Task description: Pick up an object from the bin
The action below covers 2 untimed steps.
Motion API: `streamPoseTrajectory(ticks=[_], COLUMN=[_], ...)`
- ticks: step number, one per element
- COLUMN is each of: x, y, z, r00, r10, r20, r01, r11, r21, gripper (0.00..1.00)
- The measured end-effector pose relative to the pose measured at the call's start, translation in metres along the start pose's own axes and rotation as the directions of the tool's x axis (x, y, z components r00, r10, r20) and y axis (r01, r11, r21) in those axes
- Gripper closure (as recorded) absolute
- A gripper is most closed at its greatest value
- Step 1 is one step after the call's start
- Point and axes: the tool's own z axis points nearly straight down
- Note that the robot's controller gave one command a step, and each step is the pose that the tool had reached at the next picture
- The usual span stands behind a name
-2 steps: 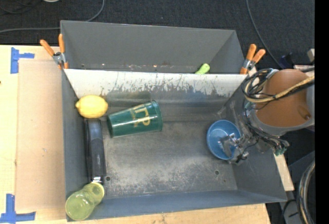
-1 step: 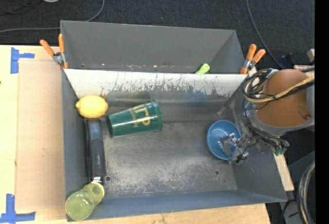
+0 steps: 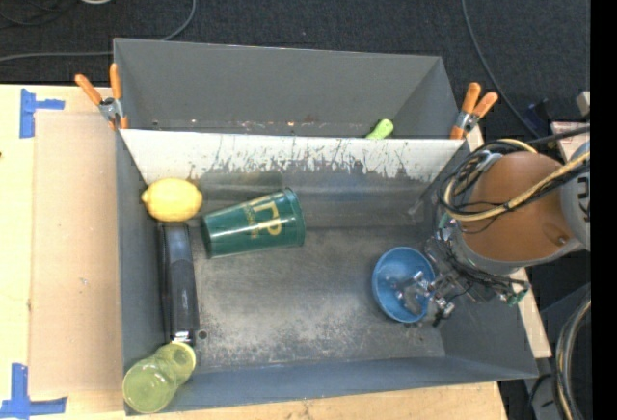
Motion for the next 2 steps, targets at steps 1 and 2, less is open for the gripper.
streamPoseTrajectory(ticks=[1,2], x=[-0.001,0.013], y=[-0.009,0.004], z=[0.000,0.000], r00=[1.000,0.999], r10=[0.026,-0.043], r20=[0.001,0.000], r01=[-0.026,0.043], r11=[1.000,0.999], r21=[0.000,-0.001], gripper=[1.00,1.00])
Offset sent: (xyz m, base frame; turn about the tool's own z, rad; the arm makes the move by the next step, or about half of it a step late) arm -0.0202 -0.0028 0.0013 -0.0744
